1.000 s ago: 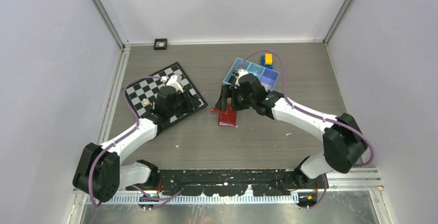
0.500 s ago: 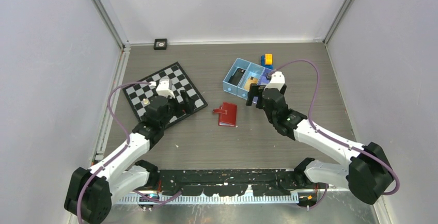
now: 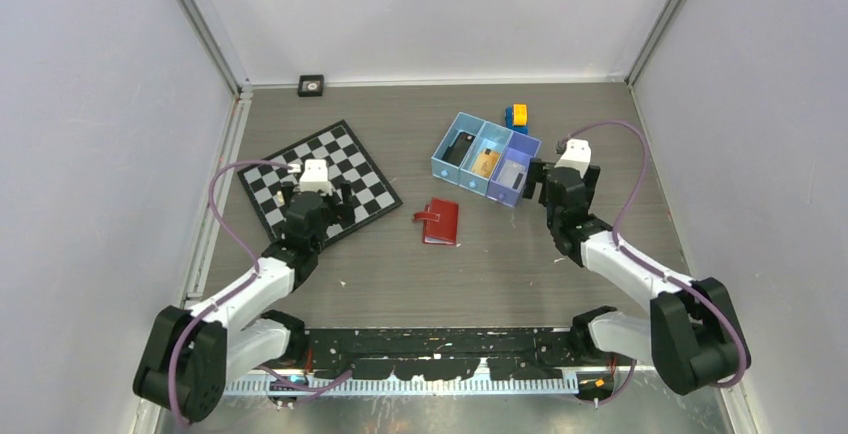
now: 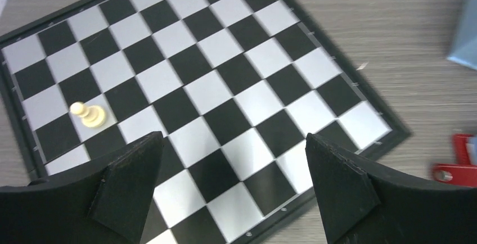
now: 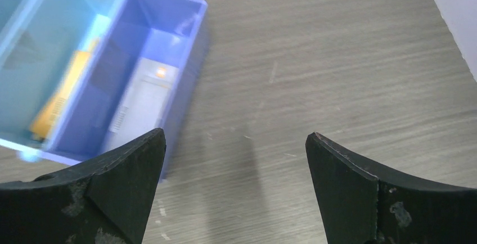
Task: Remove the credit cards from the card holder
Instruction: Reset both arms
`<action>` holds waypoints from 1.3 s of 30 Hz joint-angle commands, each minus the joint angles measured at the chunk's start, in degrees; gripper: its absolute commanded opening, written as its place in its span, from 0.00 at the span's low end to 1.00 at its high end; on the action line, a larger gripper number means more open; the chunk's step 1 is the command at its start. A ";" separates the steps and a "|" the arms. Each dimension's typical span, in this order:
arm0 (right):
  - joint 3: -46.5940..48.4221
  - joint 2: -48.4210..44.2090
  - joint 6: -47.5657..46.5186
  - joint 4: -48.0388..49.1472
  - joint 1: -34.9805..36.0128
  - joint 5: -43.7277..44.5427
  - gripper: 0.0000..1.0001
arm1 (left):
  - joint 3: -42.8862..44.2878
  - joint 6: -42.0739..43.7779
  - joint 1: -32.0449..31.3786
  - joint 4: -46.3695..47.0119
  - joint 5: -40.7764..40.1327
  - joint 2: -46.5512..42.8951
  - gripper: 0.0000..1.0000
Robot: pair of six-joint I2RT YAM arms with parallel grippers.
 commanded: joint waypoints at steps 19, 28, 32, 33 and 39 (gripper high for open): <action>-6.51 15.70 -2.69 27.37 -15.32 -5.07 0.96 | -0.90 6.91 7.84 22.01 -2.45 17.73 0.99; -13.17 24.35 -2.18 50.06 -16.56 -3.32 0.96 | -2.18 7.37 8.21 24.23 -5.27 17.14 1.00; -13.66 24.40 -1.90 49.80 -16.30 -1.71 0.96 | -2.37 6.75 8.31 24.75 -7.16 17.23 0.99; -13.58 23.80 -1.55 48.35 -16.29 -1.75 0.96 | -2.84 6.75 8.36 25.43 -7.24 16.77 0.99; -12.47 23.96 -2.19 46.98 -16.27 -2.81 0.97 | -3.34 10.80 8.40 29.70 -4.23 18.85 0.93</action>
